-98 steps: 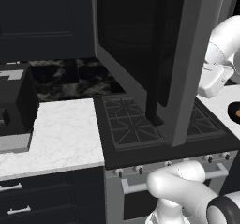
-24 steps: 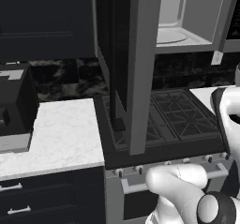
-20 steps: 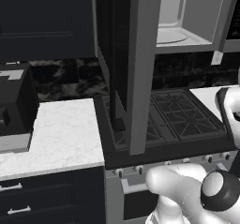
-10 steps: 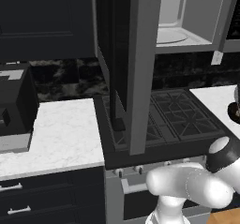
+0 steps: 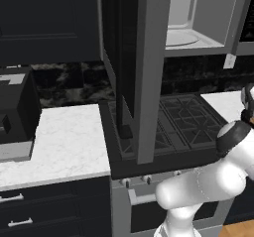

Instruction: Open the microwave, place the bowl with waffle inside the microwave, then close the microwave door and turn it on.

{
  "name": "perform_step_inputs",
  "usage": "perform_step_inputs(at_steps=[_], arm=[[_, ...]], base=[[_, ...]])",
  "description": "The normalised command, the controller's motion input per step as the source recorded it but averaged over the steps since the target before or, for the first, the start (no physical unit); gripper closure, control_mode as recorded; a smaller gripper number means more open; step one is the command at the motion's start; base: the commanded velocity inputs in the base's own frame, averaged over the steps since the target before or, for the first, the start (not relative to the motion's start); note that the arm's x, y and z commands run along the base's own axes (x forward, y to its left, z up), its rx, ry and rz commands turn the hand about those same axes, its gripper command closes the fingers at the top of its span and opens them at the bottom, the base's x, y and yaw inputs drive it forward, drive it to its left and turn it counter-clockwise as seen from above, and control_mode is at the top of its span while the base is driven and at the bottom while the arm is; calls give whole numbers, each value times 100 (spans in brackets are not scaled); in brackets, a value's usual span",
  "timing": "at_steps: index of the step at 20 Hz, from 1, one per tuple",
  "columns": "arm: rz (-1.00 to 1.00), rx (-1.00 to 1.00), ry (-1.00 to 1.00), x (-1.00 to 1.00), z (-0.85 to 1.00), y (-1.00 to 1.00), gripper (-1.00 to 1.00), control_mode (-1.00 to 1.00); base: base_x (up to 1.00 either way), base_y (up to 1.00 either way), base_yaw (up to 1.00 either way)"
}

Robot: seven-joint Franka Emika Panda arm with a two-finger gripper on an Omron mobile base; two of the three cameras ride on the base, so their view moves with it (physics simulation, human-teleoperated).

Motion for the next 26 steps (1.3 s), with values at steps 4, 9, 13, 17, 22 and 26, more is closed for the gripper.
perform_step_inputs(at_steps=[4, 9, 13, 17, 22, 26], arm=[[16, 0, 5, 35, -29, -8, -100, -100], [18, 3, 9, 28, -25, -25, -100, -100], [15, 4, 10, 34, -33, -18, -100, -100], [12, 4, 9, 33, -29, -15, -100, -100], [12, 7, 6, 26, -10, -36, -100, -100], [12, 8, 11, 25, -2, -45, -100, -100]], base=[[0, 0, 0], [0, 0, 0], [0, 0, 0], [0, 0, 0], [0, 0, 0], [0, 0, 0]])
